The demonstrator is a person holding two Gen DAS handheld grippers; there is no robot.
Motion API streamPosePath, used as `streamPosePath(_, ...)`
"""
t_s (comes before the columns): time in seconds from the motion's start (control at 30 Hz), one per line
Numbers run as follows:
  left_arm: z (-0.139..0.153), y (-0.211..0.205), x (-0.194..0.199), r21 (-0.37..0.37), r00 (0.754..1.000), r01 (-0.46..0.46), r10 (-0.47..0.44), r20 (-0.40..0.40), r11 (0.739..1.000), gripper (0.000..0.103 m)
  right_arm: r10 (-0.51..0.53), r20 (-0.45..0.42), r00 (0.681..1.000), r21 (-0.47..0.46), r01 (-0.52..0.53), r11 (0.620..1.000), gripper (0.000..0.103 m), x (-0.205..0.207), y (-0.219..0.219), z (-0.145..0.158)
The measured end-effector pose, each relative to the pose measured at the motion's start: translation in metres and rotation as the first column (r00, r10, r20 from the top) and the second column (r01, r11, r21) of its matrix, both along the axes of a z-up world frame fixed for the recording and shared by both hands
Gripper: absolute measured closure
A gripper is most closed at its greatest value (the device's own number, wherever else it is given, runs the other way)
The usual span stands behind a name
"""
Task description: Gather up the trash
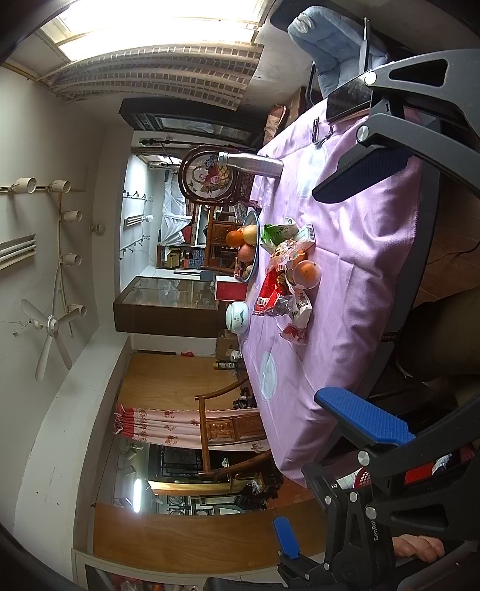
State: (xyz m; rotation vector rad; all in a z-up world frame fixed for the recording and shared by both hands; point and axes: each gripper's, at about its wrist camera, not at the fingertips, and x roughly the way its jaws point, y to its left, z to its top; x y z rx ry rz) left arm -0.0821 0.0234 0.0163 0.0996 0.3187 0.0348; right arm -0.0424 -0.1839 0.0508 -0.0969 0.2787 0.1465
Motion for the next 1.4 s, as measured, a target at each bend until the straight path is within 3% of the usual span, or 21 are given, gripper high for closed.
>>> streamPosePath(0.6, -0.014, 0.000, 0.005, -0.001, 0.999, -0.002, 0.002, -0.042, 1.000, 0.006, 0.008, -0.007, 1.000, 0.004, -0.008, 1.000, 0.006, 0.004, -0.003, -0.012)
streamPosePath(0.83, -0.037, 0.009, 0.029, -0.037, 0.988, 0.003, -0.008, -0.154, 0.999, 0.006, -0.008, -0.128, 0.992, 0.012, 0.009, 1.000, 0.006, 0.025, -0.011, -0.033)
streamPosePath(1.0, -0.065, 0.014, 0.060, -0.026, 0.969, -0.001, -0.006, -0.247, 1.000, 0.006, -0.046, -0.196, 0.979, -0.012, 0.045, 0.999, 0.006, 0.060, -0.025, -0.059)
streamPosePath(1.17, -0.086, 0.015, 0.101, -0.013, 0.948, 0.011, -0.014, -0.318, 1.000, 0.006, -0.049, -0.253, 0.966, 0.046, 0.063, 0.997, 0.006, 0.110, -0.038, -0.083)
streamPosePath(1.3, -0.081, 0.009, 0.134, -0.008, 0.946, 0.047, -0.047, -0.322, 0.999, 0.006, -0.044, -0.287, 0.957, 0.105, 0.077, 0.991, 0.006, 0.152, -0.039, -0.094)
streamPosePath(1.4, -0.064, 0.000, 0.164, -0.050, 0.940, 0.114, -0.124, -0.317, 0.992, 0.006, -0.060, -0.321, 0.945, 0.079, 0.089, 0.993, 0.006, 0.176, -0.045, -0.099)
